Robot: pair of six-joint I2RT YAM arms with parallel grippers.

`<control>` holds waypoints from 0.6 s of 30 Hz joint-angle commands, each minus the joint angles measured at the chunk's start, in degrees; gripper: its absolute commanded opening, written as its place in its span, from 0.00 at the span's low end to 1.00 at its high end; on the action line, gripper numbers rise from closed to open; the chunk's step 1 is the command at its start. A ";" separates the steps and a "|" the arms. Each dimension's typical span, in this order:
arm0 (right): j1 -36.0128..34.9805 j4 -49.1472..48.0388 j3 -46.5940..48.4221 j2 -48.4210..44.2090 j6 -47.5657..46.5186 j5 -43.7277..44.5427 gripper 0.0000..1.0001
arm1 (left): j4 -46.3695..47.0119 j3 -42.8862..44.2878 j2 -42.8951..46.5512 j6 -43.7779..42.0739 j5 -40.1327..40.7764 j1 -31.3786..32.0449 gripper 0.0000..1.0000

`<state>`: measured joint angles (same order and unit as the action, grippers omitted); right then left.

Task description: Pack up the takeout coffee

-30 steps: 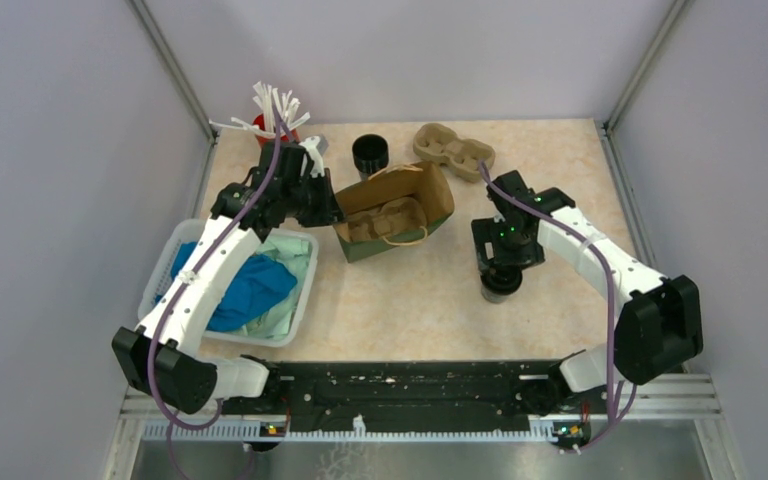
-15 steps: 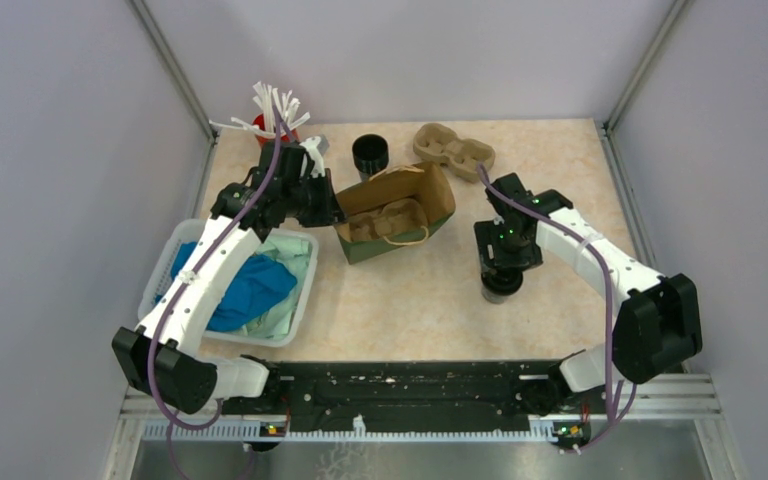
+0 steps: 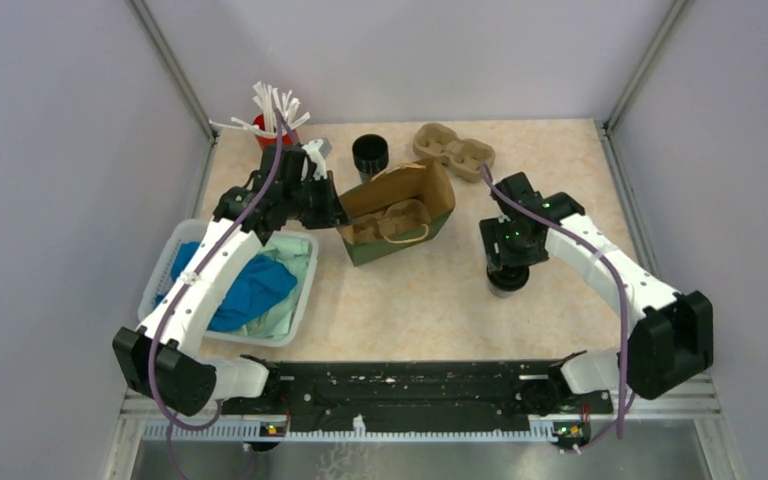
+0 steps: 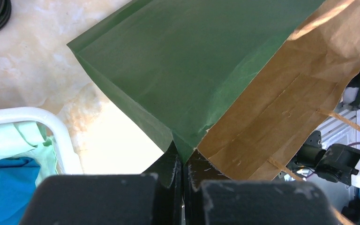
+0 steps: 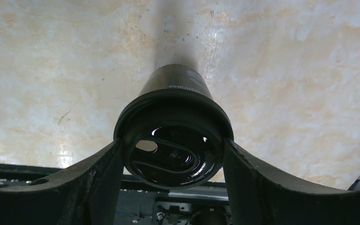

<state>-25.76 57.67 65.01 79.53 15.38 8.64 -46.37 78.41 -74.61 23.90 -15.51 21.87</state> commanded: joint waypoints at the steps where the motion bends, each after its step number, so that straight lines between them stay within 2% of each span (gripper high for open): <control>1: -0.35 0.44 7.81 -8.92 -6.99 -2.18 0.52 | 6.76 -5.22 4.09 -1.41 -3.25 0.08 0.00; 8: -0.87 -2.02 15.03 -19.11 -20.33 -20.70 0.47 | 19.82 -16.41 10.93 -4.72 -2.81 0.09 0.00; 11: -2.32 -4.10 17.86 -21.26 -23.96 -22.17 0.46 | 21.20 -17.01 12.34 -5.72 -2.15 0.05 0.00; 18: -3.37 -5.30 28.60 -17.63 -28.51 -32.93 0.43 | 23.56 -17.73 13.78 -9.54 -3.44 0.10 0.00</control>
<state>-27.70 55.29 88.18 58.92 -8.49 -15.68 -28.47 61.06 -62.35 18.22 -17.78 21.89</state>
